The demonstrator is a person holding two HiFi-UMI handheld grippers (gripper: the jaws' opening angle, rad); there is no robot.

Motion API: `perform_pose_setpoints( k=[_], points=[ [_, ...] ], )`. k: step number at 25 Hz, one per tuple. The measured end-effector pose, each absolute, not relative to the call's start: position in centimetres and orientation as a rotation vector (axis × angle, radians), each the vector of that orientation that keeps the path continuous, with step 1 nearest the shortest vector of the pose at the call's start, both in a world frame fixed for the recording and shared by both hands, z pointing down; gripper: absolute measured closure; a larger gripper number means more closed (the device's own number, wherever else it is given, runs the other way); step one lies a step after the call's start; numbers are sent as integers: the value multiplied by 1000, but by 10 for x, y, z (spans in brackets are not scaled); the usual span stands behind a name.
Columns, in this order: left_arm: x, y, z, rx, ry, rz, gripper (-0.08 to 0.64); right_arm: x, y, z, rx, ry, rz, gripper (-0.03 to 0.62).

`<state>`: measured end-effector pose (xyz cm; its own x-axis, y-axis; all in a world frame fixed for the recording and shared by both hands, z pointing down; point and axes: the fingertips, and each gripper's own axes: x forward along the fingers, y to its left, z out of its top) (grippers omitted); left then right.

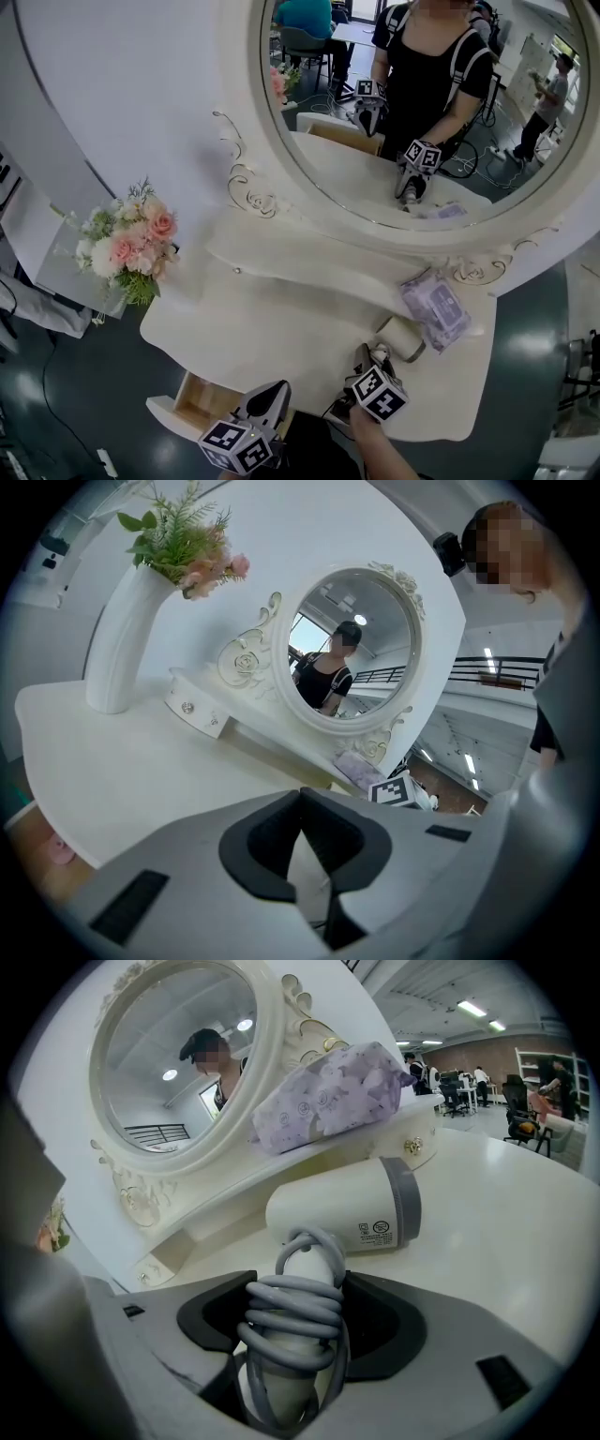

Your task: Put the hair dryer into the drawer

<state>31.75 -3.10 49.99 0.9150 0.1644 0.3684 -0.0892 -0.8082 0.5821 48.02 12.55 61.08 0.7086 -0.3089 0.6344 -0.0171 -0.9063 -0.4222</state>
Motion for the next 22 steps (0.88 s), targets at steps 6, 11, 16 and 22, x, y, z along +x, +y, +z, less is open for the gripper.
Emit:
perform_pose_setpoints(
  k=[6,11,16,22],
  points=[
    [310,-36,500,2444,41,536,538,479,126,608,-2531,291,-1039,308],
    [305,-36,497,2447,50,539,537,471,123,605,-2531,343,-1045,310],
    [298,-39,495,2454,54,530,538,462,116,599,-2557,401,-1032,310],
    [283,-44,494,2451,44,515,538,452,114,593,-2553,400,-1036,310]
  ],
)
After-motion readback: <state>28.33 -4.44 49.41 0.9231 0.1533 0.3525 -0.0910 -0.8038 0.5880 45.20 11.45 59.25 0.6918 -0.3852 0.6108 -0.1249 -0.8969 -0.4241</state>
